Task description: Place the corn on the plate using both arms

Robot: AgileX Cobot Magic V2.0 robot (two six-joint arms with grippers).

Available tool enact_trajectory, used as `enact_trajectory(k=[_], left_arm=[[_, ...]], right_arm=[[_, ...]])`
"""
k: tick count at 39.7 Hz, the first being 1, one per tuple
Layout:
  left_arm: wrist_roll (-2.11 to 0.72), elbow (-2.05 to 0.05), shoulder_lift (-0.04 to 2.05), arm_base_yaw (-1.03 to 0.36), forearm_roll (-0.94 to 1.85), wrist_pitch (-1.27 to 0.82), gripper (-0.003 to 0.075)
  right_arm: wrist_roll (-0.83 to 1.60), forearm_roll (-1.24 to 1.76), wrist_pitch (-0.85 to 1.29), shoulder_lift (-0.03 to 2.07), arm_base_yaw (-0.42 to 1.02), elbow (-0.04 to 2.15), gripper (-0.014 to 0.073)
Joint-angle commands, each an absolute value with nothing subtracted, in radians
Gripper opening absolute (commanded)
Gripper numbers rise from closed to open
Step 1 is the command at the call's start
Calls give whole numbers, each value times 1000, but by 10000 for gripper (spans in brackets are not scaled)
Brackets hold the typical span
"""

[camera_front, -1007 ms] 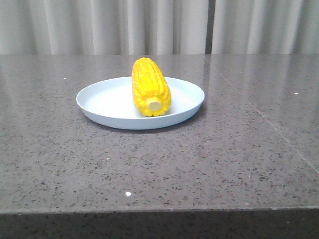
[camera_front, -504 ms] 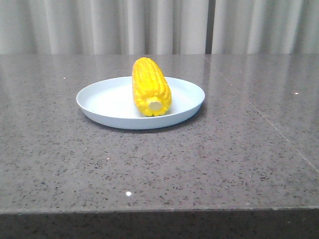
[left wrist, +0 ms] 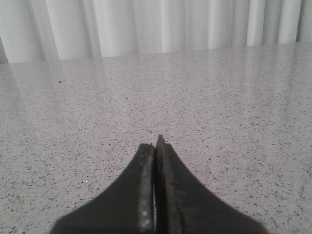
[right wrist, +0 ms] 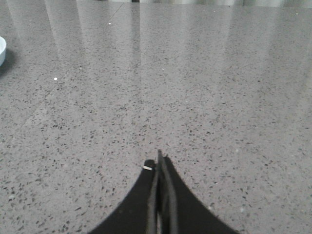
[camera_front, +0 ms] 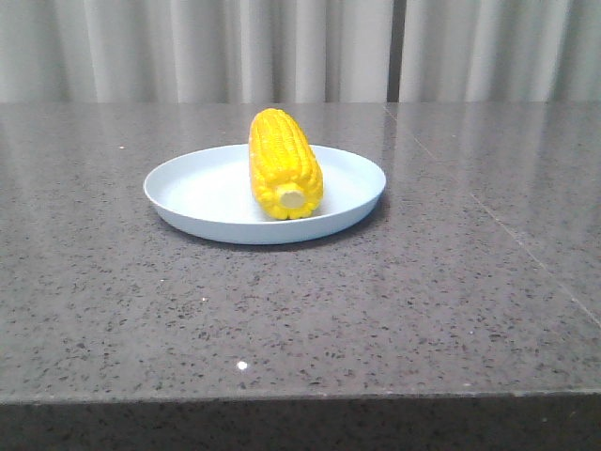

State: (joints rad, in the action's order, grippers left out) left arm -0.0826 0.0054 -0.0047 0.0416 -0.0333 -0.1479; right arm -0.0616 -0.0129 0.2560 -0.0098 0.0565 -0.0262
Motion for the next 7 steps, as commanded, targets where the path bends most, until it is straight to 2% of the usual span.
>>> enact_trajectory(k=[1,7], left_arm=[[-82,9,-25,42,-27,-63,-20],[-82,9,-25,42,-27,-63,-20]], right_arm=[[-49,-18,176,-28,51,-22,-69],[-49,-18,176,-28,51,-22,-69]])
